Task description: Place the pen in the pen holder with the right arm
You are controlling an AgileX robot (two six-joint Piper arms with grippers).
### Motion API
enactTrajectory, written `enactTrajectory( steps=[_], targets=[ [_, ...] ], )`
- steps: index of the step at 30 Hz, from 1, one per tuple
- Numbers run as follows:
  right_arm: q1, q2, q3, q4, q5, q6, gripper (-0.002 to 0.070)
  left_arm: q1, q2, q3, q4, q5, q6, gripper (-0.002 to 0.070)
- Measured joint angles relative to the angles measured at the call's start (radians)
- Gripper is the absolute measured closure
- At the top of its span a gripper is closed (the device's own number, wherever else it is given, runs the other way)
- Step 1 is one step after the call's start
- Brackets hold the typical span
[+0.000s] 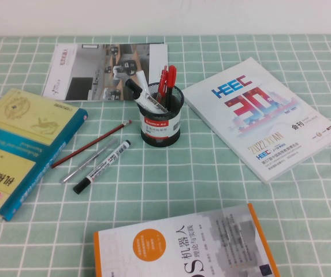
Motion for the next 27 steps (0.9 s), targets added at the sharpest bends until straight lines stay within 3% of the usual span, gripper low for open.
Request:
enactTrajectory(
  steps=[7, 11, 19, 27],
  targets=[
    [-0.296, -0.199, 0.311, 0.059, -0.2, 0.004, 0.0695, 0.0, 0.0, 0.0, 0.0, 0.0, 0.0, 0.0678],
    [-0.395, -0.337, 0.47, 0.066, -0.267, 0.004, 0.0695, 0.0, 0.0, 0.0, 0.0, 0.0, 0.0, 0.0678],
    [-0.481, -0.643, 0.701, 0.075, -0.444, 0.004, 0.0695, 0.0, 0.0, 0.0, 0.0, 0.0, 0.0, 0.0678],
    [-0.481, -0.807, 0.767, 0.077, -0.431, 0.004, 0.0695, 0.0, 0.0, 0.0, 0.0, 0.0, 0.0, 0.0679]
  ],
)
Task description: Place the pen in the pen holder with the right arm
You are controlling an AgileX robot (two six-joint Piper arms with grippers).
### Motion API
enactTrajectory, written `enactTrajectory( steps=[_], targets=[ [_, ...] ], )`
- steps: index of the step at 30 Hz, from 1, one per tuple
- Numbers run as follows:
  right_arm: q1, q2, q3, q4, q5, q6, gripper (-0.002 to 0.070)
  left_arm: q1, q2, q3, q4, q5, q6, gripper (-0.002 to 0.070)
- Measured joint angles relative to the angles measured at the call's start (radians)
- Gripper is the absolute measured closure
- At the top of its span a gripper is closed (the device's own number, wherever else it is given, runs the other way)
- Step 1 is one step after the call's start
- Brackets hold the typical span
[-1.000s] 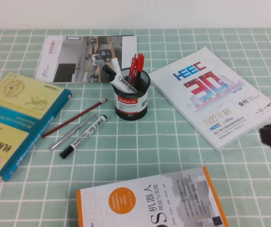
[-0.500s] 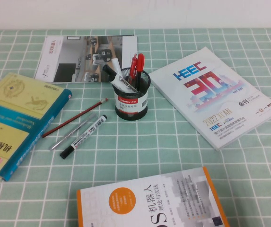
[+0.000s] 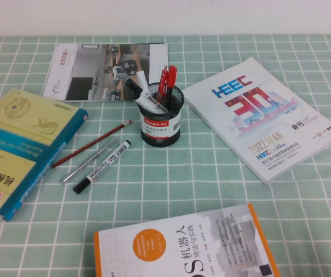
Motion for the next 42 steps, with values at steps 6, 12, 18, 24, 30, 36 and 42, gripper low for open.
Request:
enactTrajectory(
  steps=[6, 12, 18, 24, 30, 36, 42],
  targets=[
    [-0.001, -0.005, 0.0, 0.002, 0.162, 0.0, 0.0695, 0.0, 0.0, 0.0, 0.0, 0.0, 0.0, 0.0679],
    [-0.001, -0.005, 0.002, 0.002, 0.191, 0.0, 0.0695, 0.0, 0.0, 0.0, 0.0, 0.0, 0.0, 0.0678],
    [-0.001, -0.005, 0.002, 0.006, 0.193, 0.0, 0.0695, 0.0, 0.0, 0.0, 0.0, 0.0, 0.0, 0.0678],
    [-0.001, -0.005, 0.002, 0.009, 0.193, 0.0, 0.0695, 0.0, 0.0, 0.0, 0.0, 0.0, 0.0, 0.0679],
    [-0.001, -0.005, 0.002, 0.01, 0.193, 0.0, 0.0695, 0.0, 0.0, 0.0, 0.0, 0.0, 0.0, 0.0679],
    [-0.001, -0.005, 0.002, 0.01, 0.193, 0.0, 0.0695, 0.0, 0.0, 0.0, 0.0, 0.0, 0.0, 0.0678],
    [-0.001, -0.005, 0.002, 0.015, 0.193, 0.0, 0.0696, 0.0, 0.0, 0.0, 0.0, 0.0, 0.0, 0.0679]
  ],
)
